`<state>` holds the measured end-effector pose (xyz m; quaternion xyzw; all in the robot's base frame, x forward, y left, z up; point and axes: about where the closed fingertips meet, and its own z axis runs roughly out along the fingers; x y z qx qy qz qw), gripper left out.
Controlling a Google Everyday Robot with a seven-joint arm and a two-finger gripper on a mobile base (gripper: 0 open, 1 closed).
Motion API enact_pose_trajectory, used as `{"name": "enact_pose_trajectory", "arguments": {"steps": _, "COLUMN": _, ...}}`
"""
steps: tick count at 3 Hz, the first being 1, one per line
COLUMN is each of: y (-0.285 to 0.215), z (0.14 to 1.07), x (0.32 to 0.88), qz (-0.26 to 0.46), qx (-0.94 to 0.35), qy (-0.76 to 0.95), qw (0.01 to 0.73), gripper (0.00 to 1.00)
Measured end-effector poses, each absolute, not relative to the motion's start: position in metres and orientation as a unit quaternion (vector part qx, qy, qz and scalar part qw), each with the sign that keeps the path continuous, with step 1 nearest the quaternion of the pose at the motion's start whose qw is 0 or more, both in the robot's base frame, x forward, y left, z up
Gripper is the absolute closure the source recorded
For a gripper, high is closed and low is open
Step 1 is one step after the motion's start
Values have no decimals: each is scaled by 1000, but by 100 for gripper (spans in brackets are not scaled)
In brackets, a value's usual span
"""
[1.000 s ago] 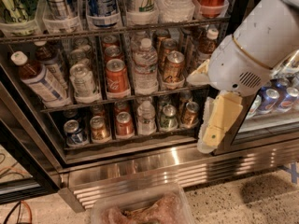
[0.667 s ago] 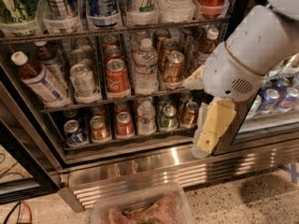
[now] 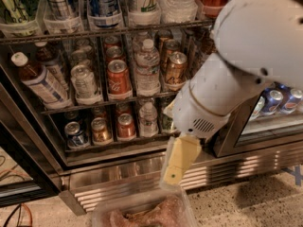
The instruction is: Pick 7up can from middle shelf of fridge
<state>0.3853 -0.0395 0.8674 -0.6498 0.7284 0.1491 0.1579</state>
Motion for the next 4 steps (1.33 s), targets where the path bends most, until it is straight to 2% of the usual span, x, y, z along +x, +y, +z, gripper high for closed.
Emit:
{"name": "enact_pose_trajectory", "arguments": {"steps": 1, "y": -12, "z": 844, "x": 371, "qz": 182, "qx": -665, "qy": 710, "qw": 145, "gripper": 0}}
{"name": "enact_pose_trajectory", "arguments": {"steps": 2, "y": -12, "z": 844, "x": 371, "qz": 182, "qx": -664, "qy": 710, "qw": 145, "gripper": 0}}
{"name": "enact_pose_trajectory", "arguments": {"steps": 4, "y": 31, "z": 797, "x": 357, "qz": 198, "qx": -606, "qy": 749, "qw": 179, "gripper": 0}}
